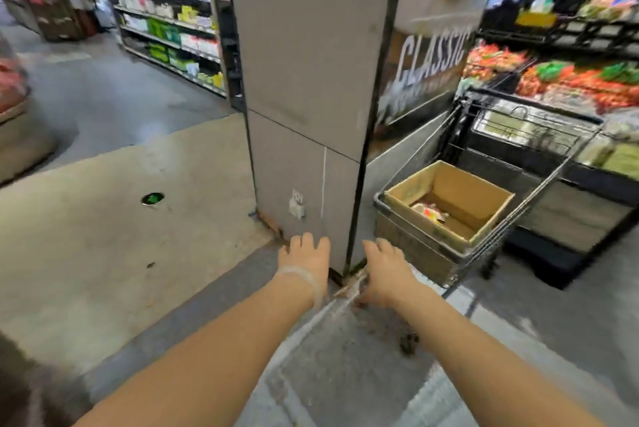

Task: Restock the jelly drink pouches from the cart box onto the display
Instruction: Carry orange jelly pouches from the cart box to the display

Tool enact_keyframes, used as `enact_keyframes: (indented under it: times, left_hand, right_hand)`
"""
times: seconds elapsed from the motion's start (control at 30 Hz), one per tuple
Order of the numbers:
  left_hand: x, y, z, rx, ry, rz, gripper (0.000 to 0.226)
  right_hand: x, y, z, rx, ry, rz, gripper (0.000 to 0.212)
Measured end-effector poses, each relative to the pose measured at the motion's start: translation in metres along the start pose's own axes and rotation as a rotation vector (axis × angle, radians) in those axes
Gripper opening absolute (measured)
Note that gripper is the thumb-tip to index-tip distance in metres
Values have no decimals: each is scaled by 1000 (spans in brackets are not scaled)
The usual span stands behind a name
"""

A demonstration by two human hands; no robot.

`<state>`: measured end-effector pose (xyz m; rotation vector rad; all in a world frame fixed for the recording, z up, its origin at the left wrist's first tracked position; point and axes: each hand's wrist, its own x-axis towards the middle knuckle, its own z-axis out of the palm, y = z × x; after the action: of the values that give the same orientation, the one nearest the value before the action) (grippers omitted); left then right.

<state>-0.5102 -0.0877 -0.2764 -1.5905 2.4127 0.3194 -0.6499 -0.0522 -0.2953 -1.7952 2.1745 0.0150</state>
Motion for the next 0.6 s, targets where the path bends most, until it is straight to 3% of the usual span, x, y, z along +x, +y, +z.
enact_keyframes:
  times: [0.3, 0.6]
  left_hand:
    - [175, 66, -62, 68, 40, 267, 92]
    - [313, 162, -71, 169, -32, 435, 86]
  right_hand:
    - [117, 88, -61, 73, 64, 217, 83]
    - [201, 207, -70, 101, 14, 415, 78]
